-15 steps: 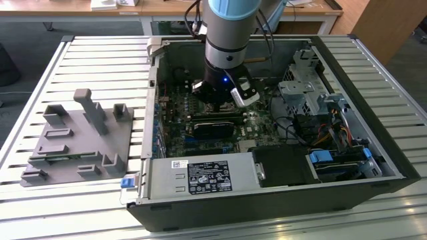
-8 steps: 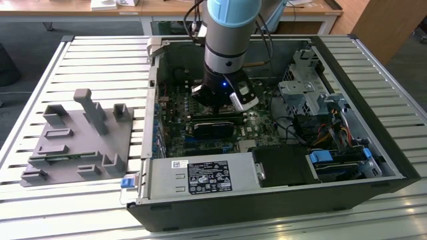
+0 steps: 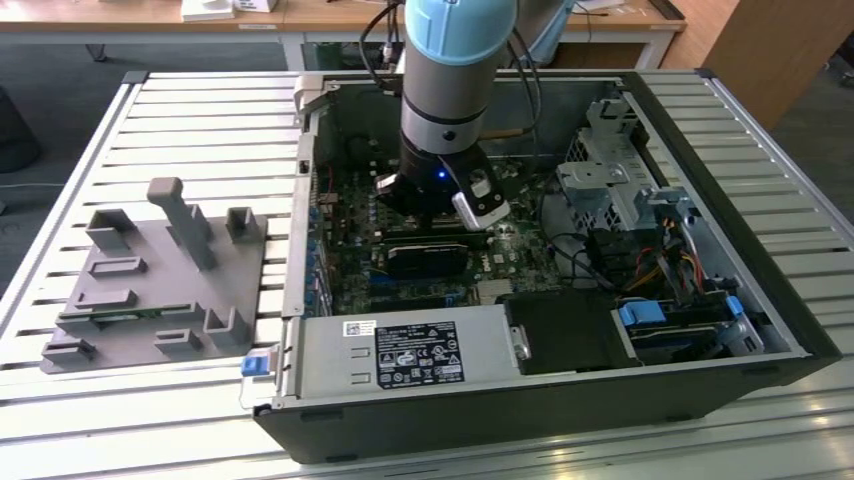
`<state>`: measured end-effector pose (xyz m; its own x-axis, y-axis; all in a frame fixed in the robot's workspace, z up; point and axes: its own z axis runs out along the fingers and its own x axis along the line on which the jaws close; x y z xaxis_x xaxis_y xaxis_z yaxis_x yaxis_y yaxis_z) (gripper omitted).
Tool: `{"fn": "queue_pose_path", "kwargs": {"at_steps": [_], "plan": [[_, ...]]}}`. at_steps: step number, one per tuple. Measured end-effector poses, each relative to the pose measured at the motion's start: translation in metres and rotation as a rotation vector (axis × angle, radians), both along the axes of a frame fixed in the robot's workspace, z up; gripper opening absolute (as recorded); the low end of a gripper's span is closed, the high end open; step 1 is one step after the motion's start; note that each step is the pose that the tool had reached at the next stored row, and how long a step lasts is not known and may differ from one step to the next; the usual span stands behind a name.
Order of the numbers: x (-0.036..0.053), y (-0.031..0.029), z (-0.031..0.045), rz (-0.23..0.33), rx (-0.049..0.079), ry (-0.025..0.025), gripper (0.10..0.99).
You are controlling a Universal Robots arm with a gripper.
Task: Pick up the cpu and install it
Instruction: 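Install the second cpu locking lever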
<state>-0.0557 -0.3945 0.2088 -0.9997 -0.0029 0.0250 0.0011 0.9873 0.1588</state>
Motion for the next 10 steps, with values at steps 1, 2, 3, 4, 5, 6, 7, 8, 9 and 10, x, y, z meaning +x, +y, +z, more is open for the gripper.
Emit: {"fn": "queue_pose_path", "kwargs": {"at_steps": [1, 2, 3, 4, 5, 6, 7, 8, 9, 10], "plan": [[-0.0011, -0.0001, -0.0001, 0.000, 0.005, 0.0000, 0.106], [-0.0020, -0.0001, -0.0003, 0.000, 0.008, 0.0000, 0.106], [-0.0031, -0.0001, -0.0006, 0.000, 0.011, 0.0000, 0.106], [-0.0041, -0.0001, -0.0009, 0.000, 0.013, 0.0000, 0.106], [-0.0053, -0.0002, -0.0011, 0.000, 0.016, 0.0000, 0.106], [-0.0066, -0.0002, -0.0014, 0.000, 0.019, 0.0000, 0.106], [-0.0076, -0.0003, -0.0018, 0.000, 0.022, 0.0000, 0.106], [-0.0085, -0.0005, -0.0025, 0.000, 0.026, -0.0001, 0.106], [-0.0093, -0.0007, -0.0031, 0.000, 0.032, 0.0000, 0.106], [-0.0097, -0.0010, -0.0037, 0.000, 0.038, -0.0001, 0.106]]}}
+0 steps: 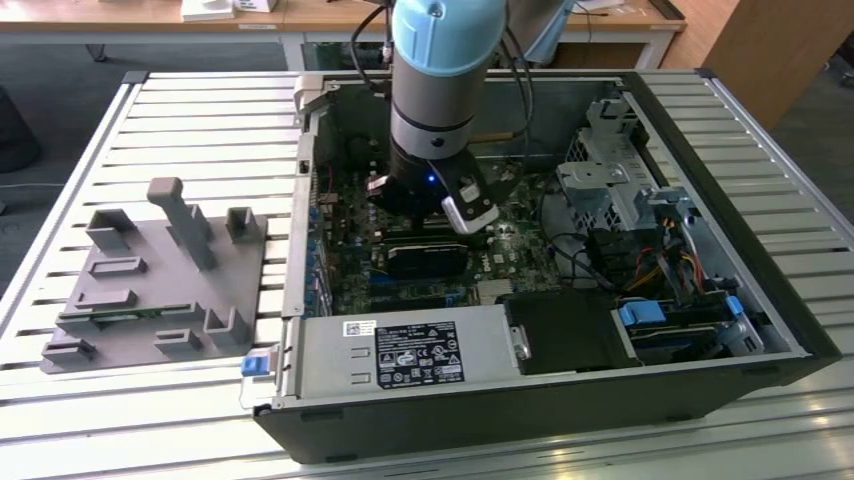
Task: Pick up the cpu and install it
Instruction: 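Install the second cpu locking lever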
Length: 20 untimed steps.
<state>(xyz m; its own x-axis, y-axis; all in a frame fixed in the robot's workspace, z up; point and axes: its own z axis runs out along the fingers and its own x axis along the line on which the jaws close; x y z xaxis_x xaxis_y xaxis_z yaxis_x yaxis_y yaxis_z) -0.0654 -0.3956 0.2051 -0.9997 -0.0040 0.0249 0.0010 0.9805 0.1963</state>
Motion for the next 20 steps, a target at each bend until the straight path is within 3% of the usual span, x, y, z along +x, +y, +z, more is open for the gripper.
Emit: {"fn": "queue_pose_path", "kwargs": {"at_steps": [4, 9, 20], "plan": [[-0.0021, -0.0002, -0.0032, 0.000, 0.016, -0.0001, 0.106], [-0.0048, -0.0002, -0.0049, 0.000, 0.051, -0.0002, 0.106], [-0.0113, 0.0002, -0.0115, 0.000, 0.072, -0.0003, 0.106]]}}
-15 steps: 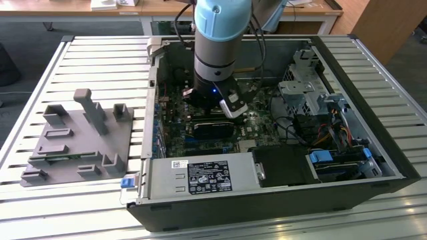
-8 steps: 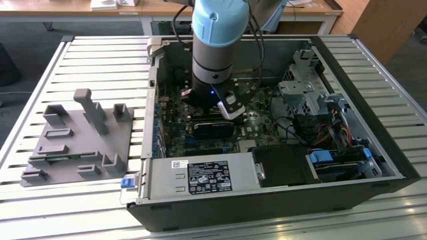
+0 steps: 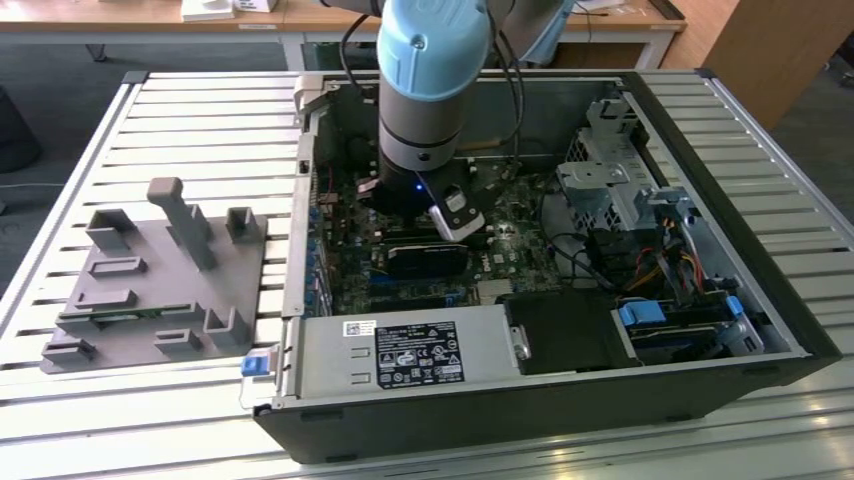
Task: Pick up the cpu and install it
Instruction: 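Install the second cpu locking lever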
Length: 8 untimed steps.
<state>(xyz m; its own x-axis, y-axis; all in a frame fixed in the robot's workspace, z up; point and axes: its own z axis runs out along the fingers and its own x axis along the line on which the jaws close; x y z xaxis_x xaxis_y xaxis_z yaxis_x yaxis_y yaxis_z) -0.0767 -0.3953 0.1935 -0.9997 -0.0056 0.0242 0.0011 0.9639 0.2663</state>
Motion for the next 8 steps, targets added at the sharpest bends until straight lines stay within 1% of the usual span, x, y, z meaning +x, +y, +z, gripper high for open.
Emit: {"fn": "queue_pose_path", "kwargs": {"at_steps": [5, 8], "plan": [[-0.0006, 0.0014, -0.0033, 0.000, 0.003, 0.0003, 0.106], [-0.0010, 0.0015, -0.0033, 0.000, 0.004, 0.0001, 0.106]]}}
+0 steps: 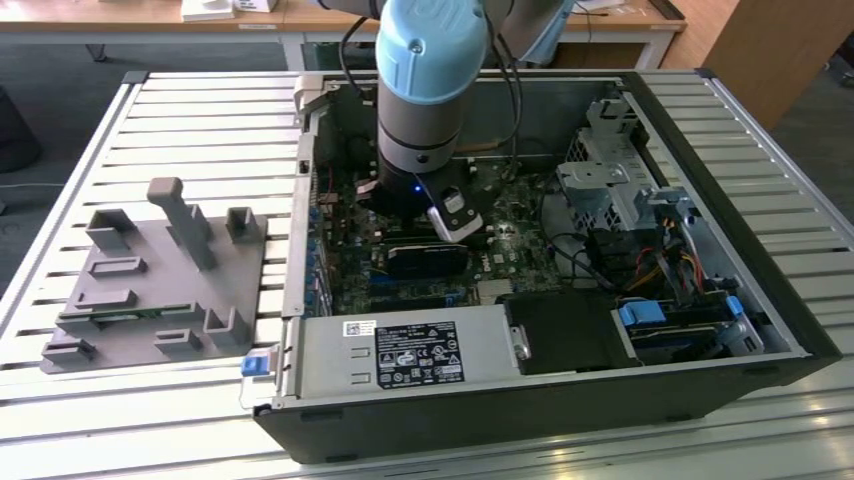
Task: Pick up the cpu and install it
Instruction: 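Install the second cpu locking lever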
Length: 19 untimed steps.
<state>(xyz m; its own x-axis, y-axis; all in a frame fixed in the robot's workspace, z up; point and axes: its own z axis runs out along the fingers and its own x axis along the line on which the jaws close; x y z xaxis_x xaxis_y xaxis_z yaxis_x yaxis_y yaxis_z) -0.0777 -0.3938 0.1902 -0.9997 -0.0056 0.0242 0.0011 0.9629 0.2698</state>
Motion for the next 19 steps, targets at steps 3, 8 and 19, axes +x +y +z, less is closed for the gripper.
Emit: {"fn": "queue_pose_path", "kwargs": {"at_steps": [3, 8, 19], "plan": [[0.0000, 0.0002, 0.0039, 0.000, 0.001, -0.0005, 0.106], [-0.0001, 0.0000, 0.0153, 0.000, 0.001, -0.0001, 0.106], [0.0000, 0.0002, 0.0389, 0.000, 0.005, -0.0001, 0.106]]}}
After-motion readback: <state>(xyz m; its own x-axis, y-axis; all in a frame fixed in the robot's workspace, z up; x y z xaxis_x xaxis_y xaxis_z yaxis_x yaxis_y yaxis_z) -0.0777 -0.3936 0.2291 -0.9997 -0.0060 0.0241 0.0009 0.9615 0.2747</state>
